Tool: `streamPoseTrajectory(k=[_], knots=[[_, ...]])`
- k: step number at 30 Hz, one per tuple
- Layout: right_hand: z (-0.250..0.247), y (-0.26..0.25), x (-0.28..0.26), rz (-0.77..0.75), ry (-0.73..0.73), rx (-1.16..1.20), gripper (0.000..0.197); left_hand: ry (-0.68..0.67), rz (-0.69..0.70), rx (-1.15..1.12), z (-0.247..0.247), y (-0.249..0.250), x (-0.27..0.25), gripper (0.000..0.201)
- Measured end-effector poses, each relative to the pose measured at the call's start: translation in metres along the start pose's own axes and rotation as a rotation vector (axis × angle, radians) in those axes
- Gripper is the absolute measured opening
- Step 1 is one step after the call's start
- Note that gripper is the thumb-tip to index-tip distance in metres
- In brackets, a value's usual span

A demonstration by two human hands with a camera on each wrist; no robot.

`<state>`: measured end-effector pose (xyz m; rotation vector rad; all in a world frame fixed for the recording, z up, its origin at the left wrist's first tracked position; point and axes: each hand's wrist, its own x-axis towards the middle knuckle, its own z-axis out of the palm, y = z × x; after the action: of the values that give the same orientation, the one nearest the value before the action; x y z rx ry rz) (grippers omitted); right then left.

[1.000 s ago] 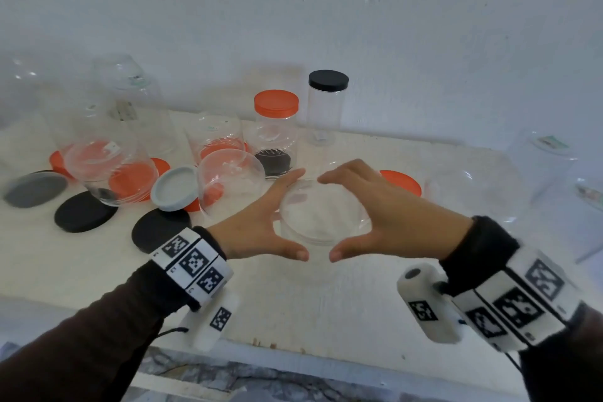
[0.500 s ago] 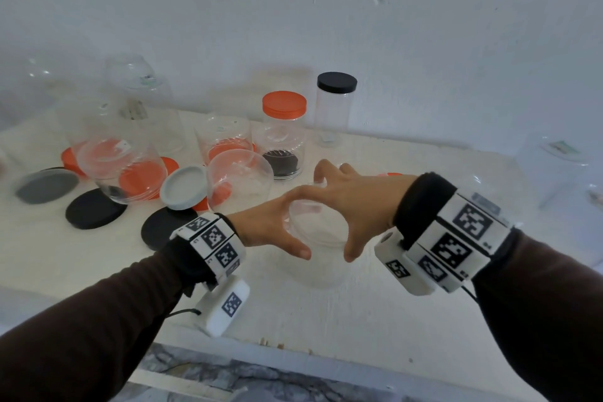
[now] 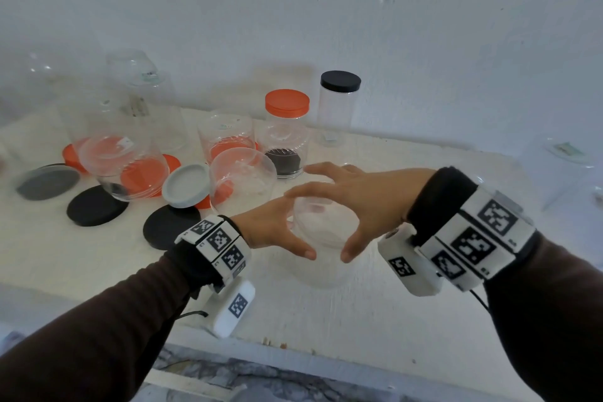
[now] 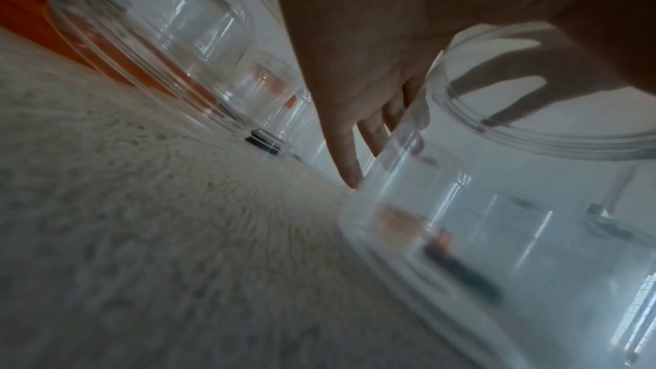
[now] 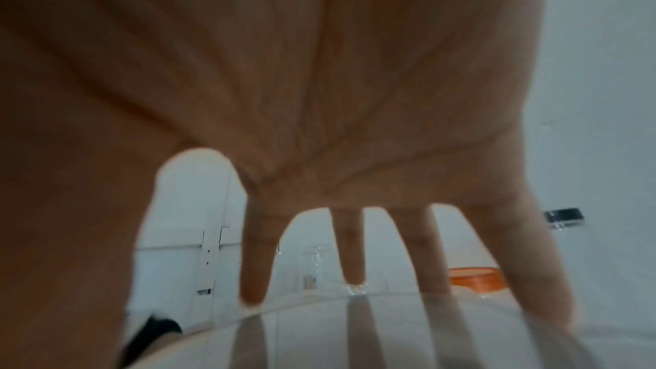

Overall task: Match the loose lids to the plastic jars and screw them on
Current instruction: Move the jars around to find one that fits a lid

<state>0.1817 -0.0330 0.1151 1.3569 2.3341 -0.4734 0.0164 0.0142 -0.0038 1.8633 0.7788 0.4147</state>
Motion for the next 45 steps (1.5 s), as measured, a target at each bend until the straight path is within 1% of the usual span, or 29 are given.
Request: streamPoseTrajectory(k=[2,3,5,7,8,9,11,13,14,16,20,22,27,34,37,41,43,45], knots=[[-0.002,0.000,0.001,-0.047,0.016,0.008,0.090,0.002,-0.005,0.004,0.000,0.002,-0.001,0.083],[0.000,-0.001,0.002,-0.031,0.055,0.002,0.085,0.001,-0.005,0.005,0.000,0.003,-0.001,0.083],[0.006,-0.007,0.005,0.062,0.178,-0.051,0.080,0.001,-0.009,0.006,-0.001,0.003,0.001,0.085],[0.014,-0.012,0.009,0.148,0.270,-0.130,0.083,-0.005,0.002,0.005,0.000,0.002,0.003,0.090],[0.017,-0.012,0.010,0.165,0.285,-0.145,0.088,-0.008,0.011,0.008,0.000,0.001,0.003,0.093],[0.017,-0.010,0.009,0.165,0.275,-0.134,0.094,-0.009,0.018,0.010,0.000,0.000,0.003,0.096],[0.011,-0.004,0.004,0.110,0.192,-0.084,0.100,-0.007,0.022,0.009,0.000,-0.002,0.003,0.100],[0.004,0.002,0.000,0.021,0.070,-0.021,0.097,-0.004,0.011,-0.015,-0.001,-0.002,0.002,0.095],[0.002,0.004,-0.001,-0.018,0.042,0.005,0.095,-0.006,0.003,-0.020,-0.001,0.000,0.001,0.090],[0.002,0.006,0.001,-0.062,0.073,0.044,0.091,-0.018,-0.004,-0.013,0.000,0.003,0.000,0.088],[0.004,0.009,0.000,-0.067,0.182,0.053,0.086,-0.021,0.008,0.006,-0.001,0.002,0.001,0.104],[0.006,0.009,-0.002,-0.064,0.221,0.018,0.085,-0.019,0.015,0.013,0.000,0.002,0.002,0.106],[0.012,0.008,-0.003,-0.056,0.261,-0.023,0.085,-0.009,0.013,0.034,0.001,0.006,-0.001,0.096],[0.012,0.004,-0.003,-0.036,0.264,-0.054,0.084,-0.040,0.020,0.050,0.001,0.012,-0.004,0.087],[0.013,0.004,-0.005,-0.019,0.283,-0.040,0.084,-0.050,0.025,0.048,0.001,0.013,-0.005,0.088],[0.019,0.004,-0.009,-0.016,0.297,-0.018,0.088,-0.058,0.018,0.069,0.001,0.015,-0.008,0.091],[0.021,0.005,-0.012,-0.014,0.314,0.004,0.089,-0.013,0.013,0.070,-0.002,0.016,-0.011,0.090],[0.023,0.008,-0.016,-0.008,0.344,0.074,0.089,0.052,0.024,0.078,-0.005,0.019,-0.016,0.092]])
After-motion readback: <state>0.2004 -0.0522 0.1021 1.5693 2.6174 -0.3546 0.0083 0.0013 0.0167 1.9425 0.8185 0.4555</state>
